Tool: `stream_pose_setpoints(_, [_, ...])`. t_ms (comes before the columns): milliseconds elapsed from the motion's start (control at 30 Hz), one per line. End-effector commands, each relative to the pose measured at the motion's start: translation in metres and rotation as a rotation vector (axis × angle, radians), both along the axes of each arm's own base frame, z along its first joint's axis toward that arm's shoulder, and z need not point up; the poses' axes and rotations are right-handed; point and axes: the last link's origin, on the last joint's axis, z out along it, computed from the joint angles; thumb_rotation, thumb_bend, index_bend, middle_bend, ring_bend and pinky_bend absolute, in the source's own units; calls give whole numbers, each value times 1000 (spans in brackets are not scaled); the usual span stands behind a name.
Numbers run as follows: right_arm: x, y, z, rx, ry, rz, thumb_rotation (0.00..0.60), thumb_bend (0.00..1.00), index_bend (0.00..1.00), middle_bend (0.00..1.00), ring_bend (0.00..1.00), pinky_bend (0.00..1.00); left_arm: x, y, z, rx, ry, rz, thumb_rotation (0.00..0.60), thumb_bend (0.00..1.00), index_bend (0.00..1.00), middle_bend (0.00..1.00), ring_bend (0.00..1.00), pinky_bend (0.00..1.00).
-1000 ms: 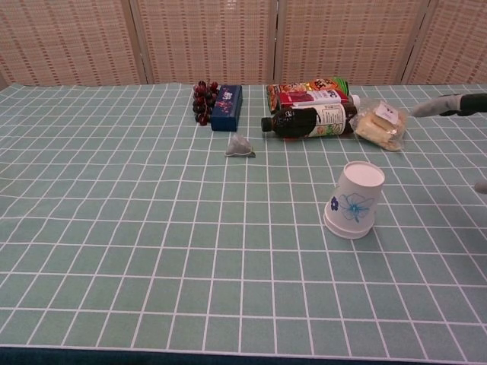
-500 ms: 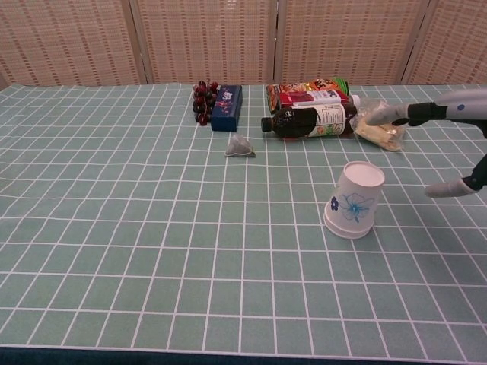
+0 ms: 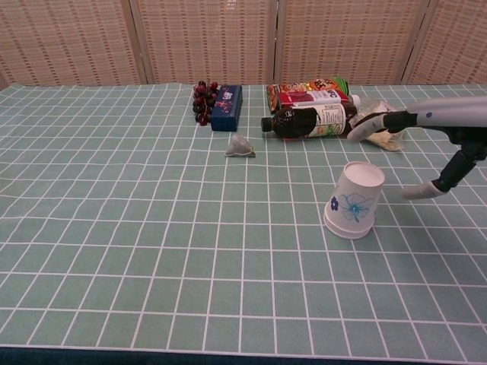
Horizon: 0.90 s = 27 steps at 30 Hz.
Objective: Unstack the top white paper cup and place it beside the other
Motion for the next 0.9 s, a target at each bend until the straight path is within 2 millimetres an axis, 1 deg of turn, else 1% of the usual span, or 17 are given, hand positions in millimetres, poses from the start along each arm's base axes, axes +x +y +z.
stream_pose_setpoints(33, [1, -1, -3, 7, -1, -1, 600, 246, 118, 0, 0, 0, 0, 0, 1, 2, -1, 0, 600, 395, 217, 174, 143, 214])
stream_pose_setpoints(233, [3, -3, -7, 17, -6, 0, 600, 245, 127, 0, 0, 0, 0, -1, 1, 1, -1, -2, 600, 395, 217, 174, 143, 213])
stream_pose_setpoints(900, [6, -11, -18, -1, -1, 1, 600, 254, 223, 0, 0, 0, 2, -3, 1, 1, -4, -12, 600, 395, 215, 174, 143, 214])
